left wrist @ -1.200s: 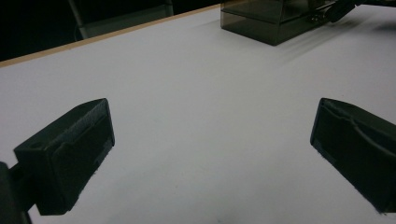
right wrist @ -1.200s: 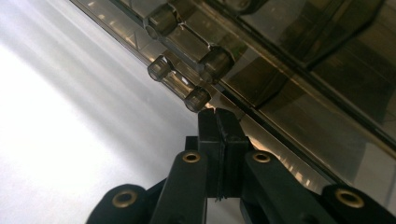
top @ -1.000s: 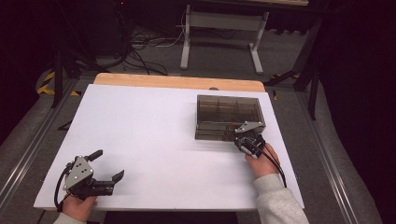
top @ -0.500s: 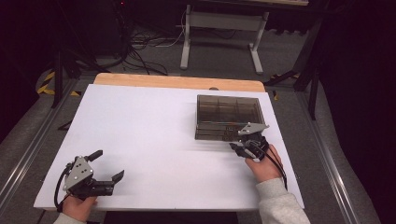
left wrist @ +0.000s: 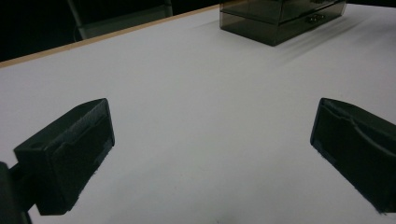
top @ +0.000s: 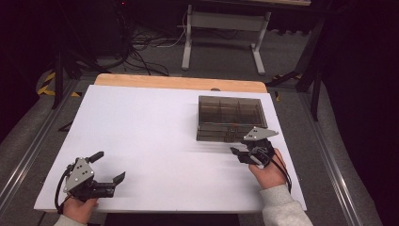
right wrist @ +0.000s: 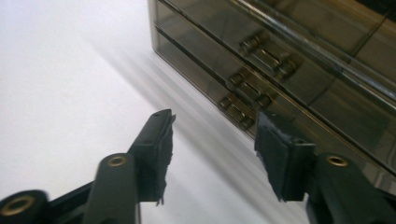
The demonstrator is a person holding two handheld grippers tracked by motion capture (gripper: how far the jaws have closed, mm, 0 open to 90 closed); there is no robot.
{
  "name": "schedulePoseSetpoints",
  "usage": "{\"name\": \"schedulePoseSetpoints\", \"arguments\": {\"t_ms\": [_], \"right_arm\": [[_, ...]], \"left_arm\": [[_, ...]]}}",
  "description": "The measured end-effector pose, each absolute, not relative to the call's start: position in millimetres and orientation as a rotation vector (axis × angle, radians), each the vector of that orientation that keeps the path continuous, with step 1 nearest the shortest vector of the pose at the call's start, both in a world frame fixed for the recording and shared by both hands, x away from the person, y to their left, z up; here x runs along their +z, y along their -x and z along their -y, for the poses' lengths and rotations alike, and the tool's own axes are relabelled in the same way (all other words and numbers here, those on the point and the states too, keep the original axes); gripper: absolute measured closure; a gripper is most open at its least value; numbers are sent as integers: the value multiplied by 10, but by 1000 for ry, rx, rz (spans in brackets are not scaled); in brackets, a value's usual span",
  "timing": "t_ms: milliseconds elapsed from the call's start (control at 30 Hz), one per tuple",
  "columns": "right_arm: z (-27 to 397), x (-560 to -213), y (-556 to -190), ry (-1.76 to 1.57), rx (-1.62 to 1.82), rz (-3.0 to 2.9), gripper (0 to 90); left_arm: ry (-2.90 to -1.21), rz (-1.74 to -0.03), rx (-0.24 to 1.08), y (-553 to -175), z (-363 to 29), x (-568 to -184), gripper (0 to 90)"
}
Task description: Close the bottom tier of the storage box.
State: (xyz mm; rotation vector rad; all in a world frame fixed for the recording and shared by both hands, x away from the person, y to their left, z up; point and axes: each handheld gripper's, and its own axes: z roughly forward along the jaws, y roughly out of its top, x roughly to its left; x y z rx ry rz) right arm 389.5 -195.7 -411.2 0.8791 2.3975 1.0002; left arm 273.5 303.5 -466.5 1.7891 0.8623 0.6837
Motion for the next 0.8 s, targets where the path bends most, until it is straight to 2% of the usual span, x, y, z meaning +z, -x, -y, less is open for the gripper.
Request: {"name": "schedulePoseSetpoints", "arguments": {"t_ms": [300,667,800], "right_arm": [[1983,-4050,-3738,-827,1160,-2341,203],[1965,-4049,-3602,-768,1343,-2325,0],[1920,-4088,-3546,-710,1401,-2301,0]], "left_arm": [[-1789,-862,688,-2736,-3034,-4664,7],[-1786,-868,684,-2734,-3033,-4665,7],[-1784,-867,684,-2733,-3033,-4666,7]]}}
